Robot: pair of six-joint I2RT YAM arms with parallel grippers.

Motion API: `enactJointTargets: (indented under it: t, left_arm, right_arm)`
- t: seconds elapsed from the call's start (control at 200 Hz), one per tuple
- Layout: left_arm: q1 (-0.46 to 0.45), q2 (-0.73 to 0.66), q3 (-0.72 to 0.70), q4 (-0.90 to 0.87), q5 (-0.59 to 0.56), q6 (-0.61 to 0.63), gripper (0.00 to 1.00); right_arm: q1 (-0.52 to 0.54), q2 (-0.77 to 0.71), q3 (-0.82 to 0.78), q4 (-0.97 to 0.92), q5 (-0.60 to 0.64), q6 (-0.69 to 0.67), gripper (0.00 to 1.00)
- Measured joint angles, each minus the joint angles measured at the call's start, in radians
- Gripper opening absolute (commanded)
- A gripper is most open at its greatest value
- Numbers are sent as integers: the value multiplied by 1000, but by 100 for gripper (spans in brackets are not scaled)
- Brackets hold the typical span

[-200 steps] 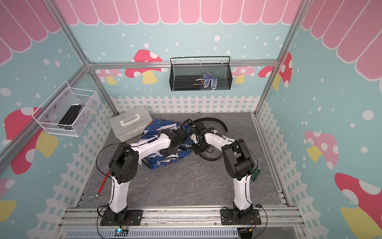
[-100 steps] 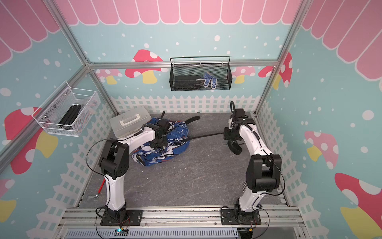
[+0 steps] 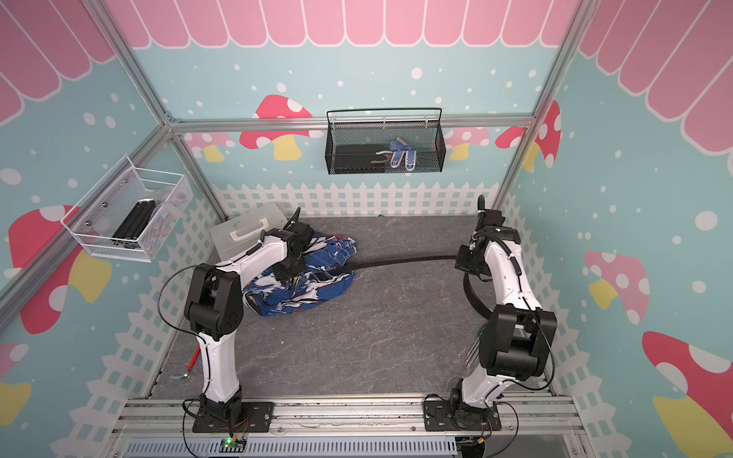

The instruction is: Remove the belt from the trousers

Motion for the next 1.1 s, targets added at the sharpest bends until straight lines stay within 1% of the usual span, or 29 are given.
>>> enactJointTargets:
  t: [0.03, 0.12, 0.2, 0.24, 0.31, 0.41, 0.545, 0.68, 0.75, 0.87, 0.966, 1.101]
  left_arm:
    - [-1, 3, 0, -5, -8, -5, 0]
    - [-6, 11, 0, -26, -34, -20, 0]
    - [-21, 14, -5, -34, -53, -31, 0]
    - [-29, 14, -11, -37, -60, -36, 0]
    - [-44, 14, -18, -41, -69, -45, 0]
    - [-60, 14, -27, -42, -78, -52, 0]
    - [-65, 14, -34, -44, -79, -52, 0]
    - [-65, 14, -35, -43, -79, -52, 0]
    - [-65, 14, -36, -43, -79, -52, 0]
    - [-66, 14, -39, -43, -79, -52, 0]
    - [-66, 14, -48, -39, -79, -52, 0]
    - [-69, 14, -65, -33, -79, -52, 0]
  right_arm:
    - [22, 26, 0, 12, -3, 0, 7]
    - [109, 121, 0, 54, -10, 6, 12]
    - [184, 208, -2, 88, -21, 18, 20]
    - [211, 244, -2, 103, -28, 22, 27]
    - [244, 306, -2, 124, -35, 26, 42]
    - [261, 348, -2, 136, -38, 20, 52]
    - [284, 337, 43, 136, -17, -2, 55]
    - [358, 275, 121, 184, -22, -54, 58]
    - [418, 246, 175, 214, -52, -87, 57]
    - [513, 253, 263, 257, -113, -127, 57]
    - [565, 278, 270, 267, -152, -149, 56]
    - [609, 335, 262, 262, -218, -198, 55]
